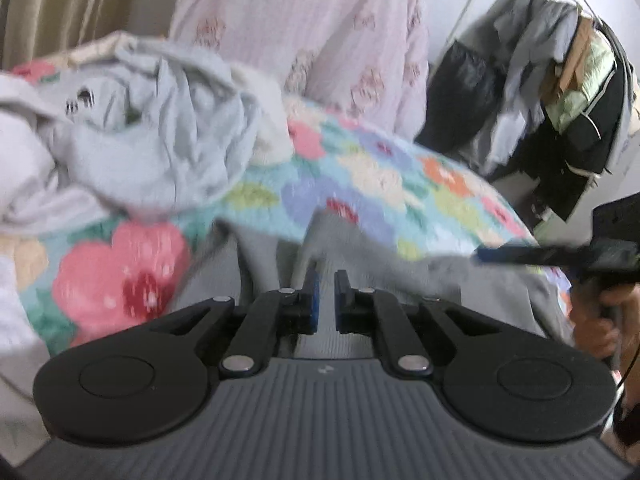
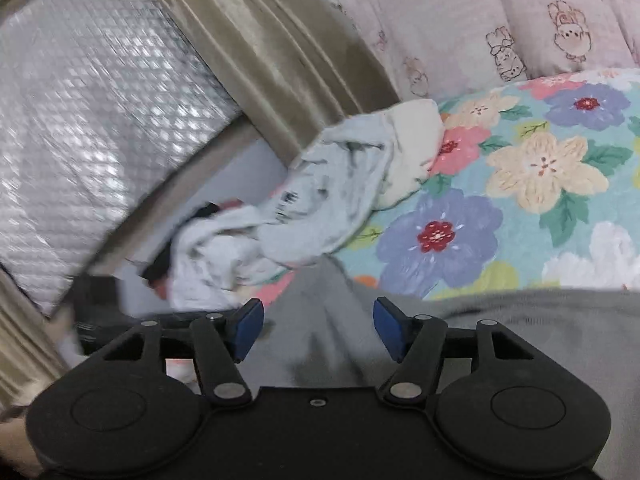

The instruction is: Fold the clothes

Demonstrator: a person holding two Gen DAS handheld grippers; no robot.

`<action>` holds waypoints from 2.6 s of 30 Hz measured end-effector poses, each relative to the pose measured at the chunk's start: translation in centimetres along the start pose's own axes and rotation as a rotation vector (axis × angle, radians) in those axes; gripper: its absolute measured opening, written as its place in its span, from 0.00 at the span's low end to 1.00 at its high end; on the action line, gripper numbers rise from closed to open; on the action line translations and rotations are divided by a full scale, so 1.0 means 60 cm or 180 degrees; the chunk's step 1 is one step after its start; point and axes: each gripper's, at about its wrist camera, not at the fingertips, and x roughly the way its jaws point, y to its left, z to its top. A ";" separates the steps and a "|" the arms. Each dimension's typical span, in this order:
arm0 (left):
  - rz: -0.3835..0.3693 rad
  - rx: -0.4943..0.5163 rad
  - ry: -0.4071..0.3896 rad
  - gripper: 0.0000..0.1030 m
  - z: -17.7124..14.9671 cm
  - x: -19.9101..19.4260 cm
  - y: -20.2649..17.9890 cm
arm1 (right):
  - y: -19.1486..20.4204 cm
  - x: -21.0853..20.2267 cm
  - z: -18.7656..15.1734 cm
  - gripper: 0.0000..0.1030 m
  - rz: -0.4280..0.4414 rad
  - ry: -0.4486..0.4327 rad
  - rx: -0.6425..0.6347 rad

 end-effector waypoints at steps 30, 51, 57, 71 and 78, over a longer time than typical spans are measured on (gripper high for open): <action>0.0643 -0.0266 0.0862 0.71 -0.025 0.061 -0.016 | 0.051 0.022 -0.059 0.65 0.0433 0.0957 -0.1046; 0.0385 -0.0440 0.0805 0.02 0.058 0.178 0.071 | -0.096 0.117 -0.019 0.32 -0.0367 0.0328 0.0451; 0.0519 -0.0165 0.0631 0.03 0.096 0.208 0.067 | -0.104 0.109 -0.018 0.17 -0.0326 -0.0014 0.0391; 0.0451 0.0217 0.0601 0.61 0.037 0.105 -0.025 | 0.049 0.044 -0.053 0.49 -0.1230 0.0021 -0.1158; 0.1133 0.0949 0.0982 0.65 -0.049 0.105 -0.060 | 0.054 0.089 -0.111 0.43 -0.1326 0.0647 -0.1198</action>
